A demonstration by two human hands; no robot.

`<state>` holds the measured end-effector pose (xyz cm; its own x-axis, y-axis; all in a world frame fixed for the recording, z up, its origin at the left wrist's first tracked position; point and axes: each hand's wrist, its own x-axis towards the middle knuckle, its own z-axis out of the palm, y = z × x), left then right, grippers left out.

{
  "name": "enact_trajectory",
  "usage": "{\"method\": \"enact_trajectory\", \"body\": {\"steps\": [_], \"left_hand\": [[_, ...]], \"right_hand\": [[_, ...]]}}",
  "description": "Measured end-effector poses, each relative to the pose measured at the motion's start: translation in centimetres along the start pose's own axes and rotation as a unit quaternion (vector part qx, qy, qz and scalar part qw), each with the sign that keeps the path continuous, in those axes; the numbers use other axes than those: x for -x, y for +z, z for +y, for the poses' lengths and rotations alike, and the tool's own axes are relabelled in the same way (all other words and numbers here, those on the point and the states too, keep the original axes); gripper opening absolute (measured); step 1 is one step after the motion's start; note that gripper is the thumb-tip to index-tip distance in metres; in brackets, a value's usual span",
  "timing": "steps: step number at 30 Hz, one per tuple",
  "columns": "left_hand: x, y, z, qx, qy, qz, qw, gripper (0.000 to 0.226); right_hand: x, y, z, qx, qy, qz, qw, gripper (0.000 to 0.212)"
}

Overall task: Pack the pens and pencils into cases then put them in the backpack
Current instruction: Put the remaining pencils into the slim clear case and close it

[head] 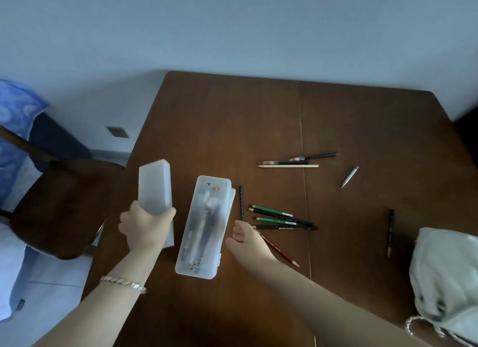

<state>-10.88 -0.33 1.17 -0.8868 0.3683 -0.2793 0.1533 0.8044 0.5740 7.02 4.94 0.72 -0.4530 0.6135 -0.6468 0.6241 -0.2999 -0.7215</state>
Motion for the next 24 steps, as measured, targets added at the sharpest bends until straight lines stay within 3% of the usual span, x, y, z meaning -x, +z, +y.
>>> {"method": "enact_trajectory", "body": {"steps": [4,8,11,13,17,21,24], "left_hand": [[4.5,-1.2,5.9,0.215,0.054,-0.149,0.964,0.021],[10.2,1.5,8.4,0.192,0.073,-0.322,0.924,0.020],[14.2,3.9,8.3,0.156,0.128,-0.434,0.878,0.024],[16.6,5.0,8.2,0.114,0.153,-0.465,0.865,0.031],[18.9,6.4,7.5,0.074,0.171,-0.490,0.851,0.049],[18.7,6.1,7.6,0.117,0.112,-0.540,0.826,0.048],[18.1,5.2,7.4,0.200,0.012,-0.581,0.789,0.040]], "right_hand": [[1.9,-3.1,-0.5,-0.084,-0.058,0.090,0.991,0.042],[4.0,-6.9,-0.1,-0.236,-0.090,0.073,0.965,0.038],[5.7,-8.9,1.3,-0.294,-0.024,0.073,0.953,0.048],[7.1,-10.0,2.8,-0.288,0.012,0.110,0.951,0.056],[9.6,-11.1,5.4,-0.337,-0.002,0.124,0.933,0.061],[10.5,-12.3,6.7,-0.345,0.006,0.111,0.932,0.071],[9.9,-13.9,7.2,-0.338,0.003,0.125,0.933,0.054]]}}
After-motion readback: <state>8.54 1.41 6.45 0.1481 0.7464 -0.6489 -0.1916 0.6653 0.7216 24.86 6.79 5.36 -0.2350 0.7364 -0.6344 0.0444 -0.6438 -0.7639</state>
